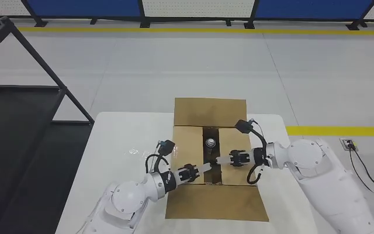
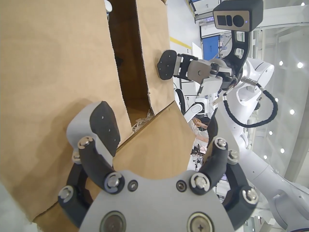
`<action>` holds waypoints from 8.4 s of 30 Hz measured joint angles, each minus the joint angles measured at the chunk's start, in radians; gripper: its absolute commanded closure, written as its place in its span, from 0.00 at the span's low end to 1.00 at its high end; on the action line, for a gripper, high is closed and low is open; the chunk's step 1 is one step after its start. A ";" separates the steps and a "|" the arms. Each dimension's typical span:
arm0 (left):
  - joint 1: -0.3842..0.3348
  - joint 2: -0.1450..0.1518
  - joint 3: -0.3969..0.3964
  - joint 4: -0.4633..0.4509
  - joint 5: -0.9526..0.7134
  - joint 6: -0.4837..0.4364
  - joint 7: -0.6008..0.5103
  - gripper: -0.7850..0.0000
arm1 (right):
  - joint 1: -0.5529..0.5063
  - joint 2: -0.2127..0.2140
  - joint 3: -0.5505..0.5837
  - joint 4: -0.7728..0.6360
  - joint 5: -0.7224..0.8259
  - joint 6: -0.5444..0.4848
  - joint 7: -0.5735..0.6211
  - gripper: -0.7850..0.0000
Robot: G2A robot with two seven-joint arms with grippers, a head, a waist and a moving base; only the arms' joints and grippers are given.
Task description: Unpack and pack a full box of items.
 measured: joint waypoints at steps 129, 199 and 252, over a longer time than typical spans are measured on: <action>0.289 0.169 -0.283 0.041 -0.692 -0.222 -0.541 0.00 | 0.150 -0.002 0.076 0.470 0.368 -0.115 -0.360 0.00; 0.158 0.131 -0.163 0.073 -0.895 -0.391 0.026 0.00 | 0.353 -0.107 -0.076 0.795 0.546 -0.561 -0.002 0.00; 0.089 0.087 -0.086 0.160 -0.807 -0.367 0.343 0.00 | 0.331 -0.046 -0.162 0.751 0.728 -0.221 0.338 0.00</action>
